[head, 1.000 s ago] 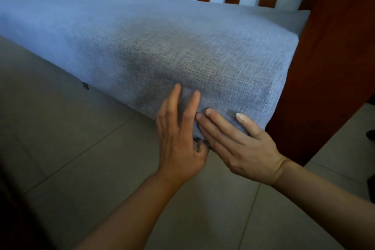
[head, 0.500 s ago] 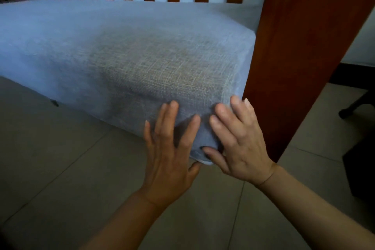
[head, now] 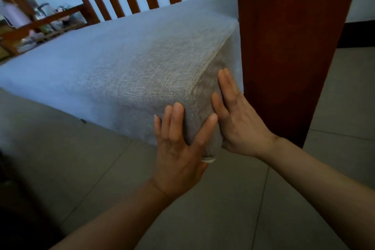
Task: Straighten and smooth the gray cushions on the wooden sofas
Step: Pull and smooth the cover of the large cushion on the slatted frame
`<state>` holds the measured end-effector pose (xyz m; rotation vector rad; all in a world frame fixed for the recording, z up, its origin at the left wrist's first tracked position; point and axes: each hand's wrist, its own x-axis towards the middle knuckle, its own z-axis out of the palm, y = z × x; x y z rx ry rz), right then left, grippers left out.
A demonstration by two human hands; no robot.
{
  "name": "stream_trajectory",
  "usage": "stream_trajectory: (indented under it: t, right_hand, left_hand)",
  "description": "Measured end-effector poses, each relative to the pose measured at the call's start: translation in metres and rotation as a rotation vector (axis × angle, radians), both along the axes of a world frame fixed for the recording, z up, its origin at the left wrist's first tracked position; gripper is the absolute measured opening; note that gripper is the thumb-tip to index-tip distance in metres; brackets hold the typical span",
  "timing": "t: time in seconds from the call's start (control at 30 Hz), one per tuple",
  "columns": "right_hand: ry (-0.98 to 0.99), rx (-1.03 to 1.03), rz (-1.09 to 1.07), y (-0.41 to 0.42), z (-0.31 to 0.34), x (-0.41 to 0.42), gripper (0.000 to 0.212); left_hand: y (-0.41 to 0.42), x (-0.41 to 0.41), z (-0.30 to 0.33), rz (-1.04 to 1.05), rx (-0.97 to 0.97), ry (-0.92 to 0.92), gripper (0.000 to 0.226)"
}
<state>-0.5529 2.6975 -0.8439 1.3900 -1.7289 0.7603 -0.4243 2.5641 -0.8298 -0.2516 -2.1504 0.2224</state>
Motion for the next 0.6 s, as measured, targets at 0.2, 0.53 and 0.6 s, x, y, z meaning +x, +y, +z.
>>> stream_trajectory:
  t: [0.2, 0.53, 0.6]
  right_hand:
    - [-0.004, -0.031, -0.034, -0.004, 0.008, 0.001, 0.099]
    - [-0.016, -0.005, -0.071, 0.002, 0.015, 0.006, 0.102]
    - [-0.026, 0.007, -0.075, 0.002, 0.012, 0.007, 0.100]
  left_hand:
    - [-0.005, -0.010, 0.001, -0.059, -0.018, 0.014, 0.099]
    - [-0.017, -0.015, 0.000, -0.076, -0.091, 0.078, 0.084]
    - [-0.020, -0.017, -0.002, -0.082, -0.133, 0.082, 0.088]
